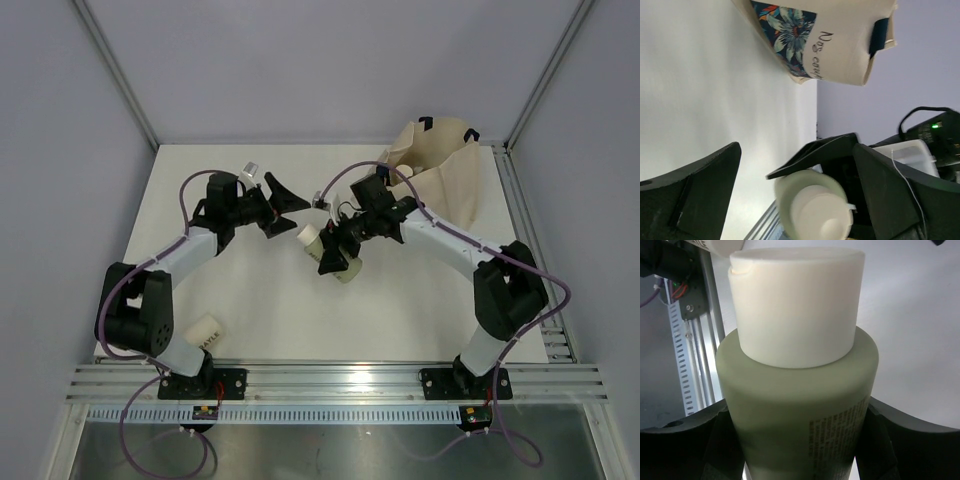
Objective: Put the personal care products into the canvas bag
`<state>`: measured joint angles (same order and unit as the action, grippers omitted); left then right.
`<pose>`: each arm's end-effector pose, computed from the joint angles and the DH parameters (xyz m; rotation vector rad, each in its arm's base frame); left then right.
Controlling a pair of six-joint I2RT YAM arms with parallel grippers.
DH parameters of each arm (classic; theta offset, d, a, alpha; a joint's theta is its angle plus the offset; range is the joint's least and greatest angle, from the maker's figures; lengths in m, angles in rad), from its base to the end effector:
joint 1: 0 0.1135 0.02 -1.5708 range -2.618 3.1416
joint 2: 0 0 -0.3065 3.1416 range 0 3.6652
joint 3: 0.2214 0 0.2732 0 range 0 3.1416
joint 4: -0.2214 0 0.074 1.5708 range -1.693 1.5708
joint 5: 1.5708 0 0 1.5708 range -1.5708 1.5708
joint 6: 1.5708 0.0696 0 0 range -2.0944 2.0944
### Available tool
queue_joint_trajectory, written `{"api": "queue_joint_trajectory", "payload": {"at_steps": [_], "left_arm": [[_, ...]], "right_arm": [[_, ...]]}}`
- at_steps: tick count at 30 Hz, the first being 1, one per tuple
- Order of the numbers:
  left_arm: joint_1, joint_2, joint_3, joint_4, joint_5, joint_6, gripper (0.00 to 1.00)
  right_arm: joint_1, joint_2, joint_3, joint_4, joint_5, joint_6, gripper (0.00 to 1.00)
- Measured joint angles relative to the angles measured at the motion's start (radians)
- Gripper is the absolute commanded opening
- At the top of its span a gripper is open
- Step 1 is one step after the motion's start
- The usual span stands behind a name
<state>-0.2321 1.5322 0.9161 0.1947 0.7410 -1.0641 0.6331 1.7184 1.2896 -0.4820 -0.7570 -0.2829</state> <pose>0.3539 -0.1319 0.2634 -0.3764 2.1988 -1.5157 0.3013 0.2804 0.2620 -1.3608 2.0177 1.0882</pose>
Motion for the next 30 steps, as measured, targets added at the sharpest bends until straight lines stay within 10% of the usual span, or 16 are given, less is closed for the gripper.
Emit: {"api": "queue_joint_trajectory", "payload": {"at_steps": [19, 30], "left_arm": [[0.000, -0.229, 0.139, -0.446, -0.249, 0.387, 0.99], [0.013, -0.491, 0.126, -0.565, -0.429, 0.577, 0.99]], "right_arm": [[-0.349, -0.035, 0.440, -0.129, -0.090, 0.083, 0.00], [-0.505, 0.156, 0.623, -0.085, 0.338, 0.035, 0.00]]}}
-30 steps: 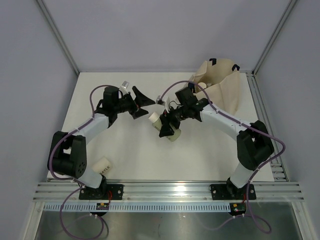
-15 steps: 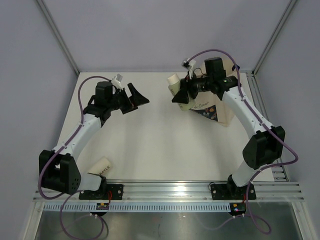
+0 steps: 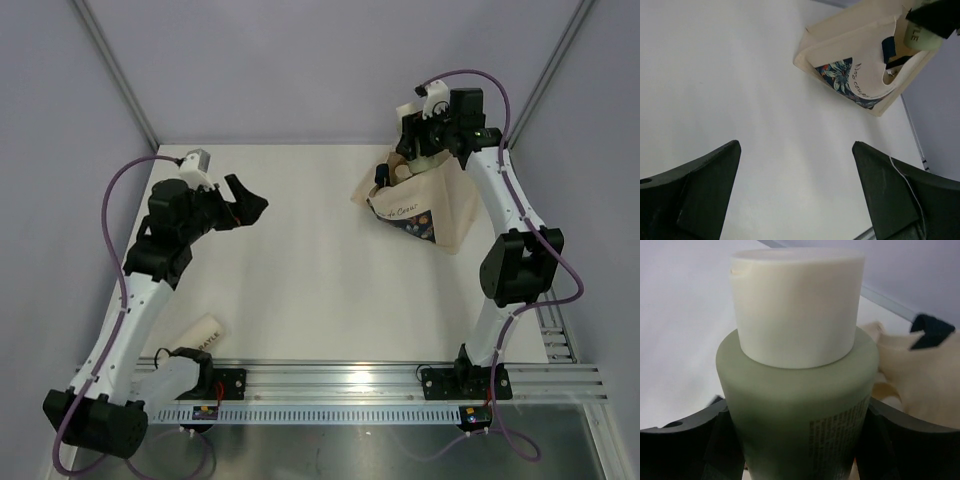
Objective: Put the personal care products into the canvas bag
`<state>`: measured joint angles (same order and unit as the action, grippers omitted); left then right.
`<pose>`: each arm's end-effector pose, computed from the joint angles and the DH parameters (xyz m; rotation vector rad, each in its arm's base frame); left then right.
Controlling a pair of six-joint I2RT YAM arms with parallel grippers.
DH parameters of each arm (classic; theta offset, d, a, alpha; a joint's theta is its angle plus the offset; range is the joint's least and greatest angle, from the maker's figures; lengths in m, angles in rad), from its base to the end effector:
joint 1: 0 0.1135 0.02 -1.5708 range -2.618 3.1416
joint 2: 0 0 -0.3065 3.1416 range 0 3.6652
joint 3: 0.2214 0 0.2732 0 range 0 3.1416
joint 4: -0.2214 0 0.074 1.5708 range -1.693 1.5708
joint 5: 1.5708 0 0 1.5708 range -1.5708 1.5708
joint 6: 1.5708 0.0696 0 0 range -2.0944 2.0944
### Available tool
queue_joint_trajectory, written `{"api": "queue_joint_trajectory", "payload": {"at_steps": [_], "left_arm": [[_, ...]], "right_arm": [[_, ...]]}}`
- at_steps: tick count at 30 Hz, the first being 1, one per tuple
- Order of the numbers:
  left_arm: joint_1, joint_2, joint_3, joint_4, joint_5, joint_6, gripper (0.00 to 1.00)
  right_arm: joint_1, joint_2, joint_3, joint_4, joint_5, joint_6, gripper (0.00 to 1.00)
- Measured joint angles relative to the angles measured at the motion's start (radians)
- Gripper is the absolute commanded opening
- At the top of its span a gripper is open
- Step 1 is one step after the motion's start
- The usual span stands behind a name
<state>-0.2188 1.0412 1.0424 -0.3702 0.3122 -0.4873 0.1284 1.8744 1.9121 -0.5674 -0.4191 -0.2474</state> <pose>0.2515 -0.0778 0.3877 -0.0535 1.9989 -0.7648 0.4867 0.0914 0.4065 -0.6301 1.9725 0.3663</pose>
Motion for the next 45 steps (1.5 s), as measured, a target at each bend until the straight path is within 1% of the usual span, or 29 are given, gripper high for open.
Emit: {"api": "queue_joint_trajectory", "payload": {"at_steps": [3, 6, 8, 12, 15, 18, 20, 21, 23, 24, 25, 27, 28, 30, 31, 34, 38, 42, 45], "left_arm": [[0.026, -0.115, -0.043, -0.004, -0.078, 0.042, 0.99], [0.048, -0.220, -0.105, -0.014, -0.169, 0.062, 0.99], [0.050, -0.280, -0.156, -0.030, -0.230, 0.065, 0.99], [0.050, -0.345, -0.227, -0.073, -0.316, 0.060, 0.99], [0.050, -0.355, -0.245, -0.121, -0.376, 0.039, 0.99], [0.050, -0.352, -0.247, -0.179, -0.448, -0.016, 0.99], [0.050, -0.348, -0.247, -0.233, -0.504, -0.088, 0.98], [0.050, -0.343, -0.247, -0.263, -0.530, -0.125, 0.97], [0.051, -0.324, -0.247, -0.335, -0.572, -0.212, 0.96], [0.051, -0.317, -0.247, -0.364, -0.584, -0.243, 0.96], [0.051, -0.306, -0.246, -0.401, -0.596, -0.283, 0.96], [0.051, -0.276, -0.240, -0.476, -0.609, -0.357, 0.97], [0.051, -0.263, -0.234, -0.513, -0.612, -0.395, 0.97], [0.051, -0.249, -0.221, -0.574, -0.615, -0.469, 0.98], [0.051, -0.245, -0.212, -0.607, -0.616, -0.513, 0.99], [0.051, -0.224, -0.191, -0.698, -0.616, -0.624, 0.99], [0.051, -0.167, -0.169, -0.789, -0.616, -0.719, 0.99], [0.051, -0.123, -0.161, -0.847, -0.618, -0.782, 0.99], [0.051, -0.114, -0.161, -0.882, -0.618, -0.829, 0.99]], "right_arm": [[-0.030, 0.001, -0.090, 0.041, 0.085, 0.028, 0.00], [-0.041, -0.001, -0.161, 0.134, 0.160, 0.117, 0.00], [-0.044, -0.001, -0.198, 0.188, 0.239, 0.199, 0.00], [-0.046, 0.003, -0.196, 0.196, 0.339, 0.365, 0.00], [-0.051, 0.007, -0.188, 0.195, 0.354, 0.472, 0.00], [-0.053, 0.007, -0.192, 0.179, 0.355, 0.533, 0.01], [-0.053, 0.007, -0.196, 0.154, 0.355, 0.547, 0.09], [-0.053, 0.007, -0.196, 0.133, 0.355, 0.549, 0.17], [-0.053, 0.007, -0.195, 0.085, 0.359, 0.550, 0.26], [-0.053, 0.008, -0.194, 0.064, 0.360, 0.550, 0.37], [-0.053, 0.008, -0.194, 0.042, 0.363, 0.550, 0.44], [-0.053, 0.007, -0.194, 0.009, 0.372, 0.550, 0.64], [-0.053, 0.006, -0.196, 0.001, 0.379, 0.546, 0.86], [-0.054, 0.000, -0.206, 0.006, 0.385, 0.537, 0.98], [-0.054, -0.006, -0.209, 0.010, 0.387, 0.528, 1.00], [-0.056, -0.039, -0.212, 0.011, 0.401, 0.487, 1.00], [-0.063, -0.087, -0.212, 0.007, 0.393, 0.407, 0.99], [-0.076, -0.157, -0.213, -0.010, 0.306, 0.267, 0.99], [-0.084, -0.261, -0.251, -0.002, 0.181, 0.152, 1.00]]}}
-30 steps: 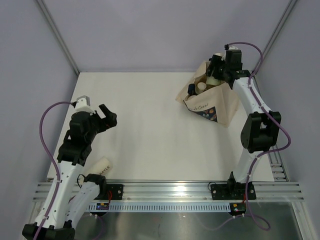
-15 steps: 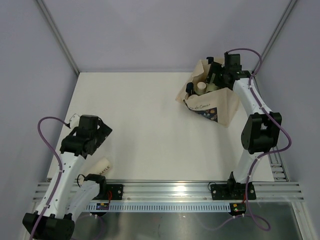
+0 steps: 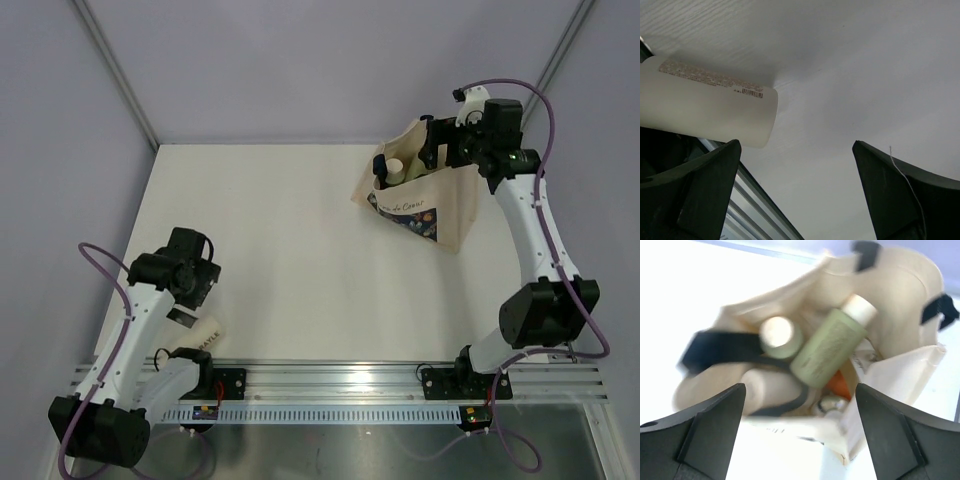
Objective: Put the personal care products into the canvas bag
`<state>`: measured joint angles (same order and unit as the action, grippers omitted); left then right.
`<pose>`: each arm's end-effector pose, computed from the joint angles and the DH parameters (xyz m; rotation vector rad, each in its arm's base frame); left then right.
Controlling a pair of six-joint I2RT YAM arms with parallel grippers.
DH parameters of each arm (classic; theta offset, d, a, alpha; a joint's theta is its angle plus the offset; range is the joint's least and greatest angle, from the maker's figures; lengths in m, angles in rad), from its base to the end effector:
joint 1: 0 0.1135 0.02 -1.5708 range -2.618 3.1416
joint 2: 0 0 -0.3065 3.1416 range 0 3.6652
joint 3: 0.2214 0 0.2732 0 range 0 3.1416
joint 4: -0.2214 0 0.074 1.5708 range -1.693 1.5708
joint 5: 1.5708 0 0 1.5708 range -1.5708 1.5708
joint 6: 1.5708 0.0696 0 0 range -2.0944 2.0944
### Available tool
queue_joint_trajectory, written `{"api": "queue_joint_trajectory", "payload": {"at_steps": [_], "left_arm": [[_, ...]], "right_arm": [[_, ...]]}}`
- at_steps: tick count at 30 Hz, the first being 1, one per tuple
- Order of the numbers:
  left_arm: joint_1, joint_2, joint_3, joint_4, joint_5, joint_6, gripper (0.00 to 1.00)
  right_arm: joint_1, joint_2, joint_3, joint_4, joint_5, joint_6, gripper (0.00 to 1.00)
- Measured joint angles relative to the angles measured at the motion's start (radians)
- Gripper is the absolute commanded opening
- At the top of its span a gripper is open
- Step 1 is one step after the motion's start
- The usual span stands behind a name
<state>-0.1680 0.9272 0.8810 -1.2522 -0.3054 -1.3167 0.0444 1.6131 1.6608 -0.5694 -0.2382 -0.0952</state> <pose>0.1444 -0.0033 0.2711 -1.5349 2.2658 0.0568 0.4180 0.0350 0.4218 -0.2885 2.0636 0.2181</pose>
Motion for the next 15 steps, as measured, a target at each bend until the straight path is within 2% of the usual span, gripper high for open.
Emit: {"api": "queue_joint_trajectory", "payload": {"at_steps": [6, 11, 15], "left_arm": [[0.000, -0.013, -0.027, -0.047, 0.007, -0.148, 0.98], [0.000, -0.047, -0.155, -0.048, 0.046, -0.342, 0.95], [0.000, 0.013, -0.168, -0.047, 0.060, -0.438, 0.95]], "right_arm": [[0.000, -0.223, -0.141, 0.038, -0.270, -0.129, 0.99], [0.001, -0.227, -0.212, 0.056, -0.375, -0.150, 0.99], [0.001, -0.220, -0.252, 0.056, -0.409, -0.149, 0.99]]}}
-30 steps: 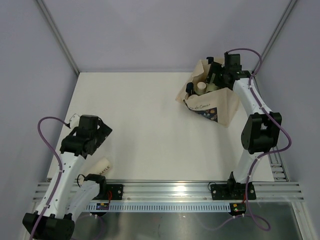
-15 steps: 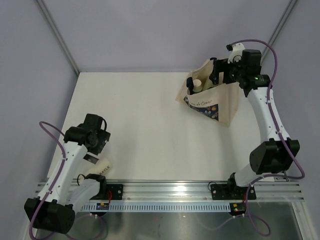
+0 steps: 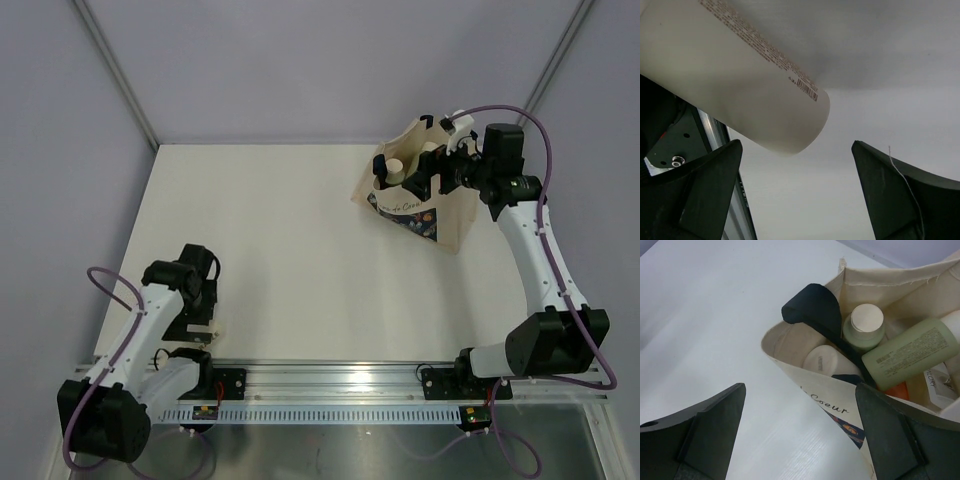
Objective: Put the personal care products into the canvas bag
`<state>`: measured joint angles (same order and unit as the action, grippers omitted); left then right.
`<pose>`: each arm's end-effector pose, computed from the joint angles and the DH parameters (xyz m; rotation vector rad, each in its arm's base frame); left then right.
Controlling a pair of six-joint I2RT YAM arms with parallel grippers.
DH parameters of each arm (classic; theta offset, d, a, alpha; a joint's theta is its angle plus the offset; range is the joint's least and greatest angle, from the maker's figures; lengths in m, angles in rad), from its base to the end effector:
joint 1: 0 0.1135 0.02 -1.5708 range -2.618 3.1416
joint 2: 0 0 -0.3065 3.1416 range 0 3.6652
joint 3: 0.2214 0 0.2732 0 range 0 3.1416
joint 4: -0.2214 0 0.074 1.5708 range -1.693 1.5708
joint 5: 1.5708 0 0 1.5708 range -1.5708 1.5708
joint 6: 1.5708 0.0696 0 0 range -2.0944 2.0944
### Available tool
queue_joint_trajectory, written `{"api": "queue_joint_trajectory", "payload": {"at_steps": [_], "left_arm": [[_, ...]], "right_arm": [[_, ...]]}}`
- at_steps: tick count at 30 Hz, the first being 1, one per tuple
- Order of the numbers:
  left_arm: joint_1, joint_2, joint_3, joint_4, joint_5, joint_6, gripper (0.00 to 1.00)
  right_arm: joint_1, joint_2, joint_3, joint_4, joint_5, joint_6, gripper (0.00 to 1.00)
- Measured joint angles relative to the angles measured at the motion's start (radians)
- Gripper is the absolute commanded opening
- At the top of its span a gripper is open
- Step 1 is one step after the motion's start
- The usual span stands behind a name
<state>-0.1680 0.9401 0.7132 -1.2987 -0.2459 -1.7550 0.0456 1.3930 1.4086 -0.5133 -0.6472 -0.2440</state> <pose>0.1200 -0.0032 0.2182 -2.0802 2.0354 0.1519 0.3429 0.0577 0.4175 -0.6706 1.8857 0.5394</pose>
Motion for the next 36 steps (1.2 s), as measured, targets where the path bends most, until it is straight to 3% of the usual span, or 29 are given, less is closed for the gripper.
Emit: {"api": "queue_joint_trajectory", "payload": {"at_steps": [6, 11, 16, 21, 30, 36], "left_arm": [[0.080, 0.111, -0.040, 0.052, 0.006, -0.045, 0.96], [0.269, 0.224, -0.103, 0.164, -0.009, 0.023, 0.96], [0.320, 0.370, -0.050, 0.228, -0.017, 0.116, 0.95], [0.342, 0.472, 0.026, 0.305, -0.016, 0.209, 0.81], [0.351, 0.585, 0.111, 0.496, 0.086, 0.541, 0.67], [0.307, 0.563, 0.127, 0.543, 0.156, 0.811, 0.81]], "right_arm": [[-0.004, -0.008, -0.032, 0.037, -0.031, 0.008, 1.00], [-0.028, -0.043, -0.073, 0.046, -0.056, 0.013, 1.00], [-0.036, -0.085, -0.100, 0.056, -0.076, 0.018, 1.00], [-0.054, -0.109, -0.127, 0.056, -0.088, 0.019, 0.99], [-0.071, -0.116, -0.134, 0.057, -0.098, 0.027, 0.99], [-0.071, -0.116, -0.134, 0.057, -0.098, 0.031, 1.00]]}}
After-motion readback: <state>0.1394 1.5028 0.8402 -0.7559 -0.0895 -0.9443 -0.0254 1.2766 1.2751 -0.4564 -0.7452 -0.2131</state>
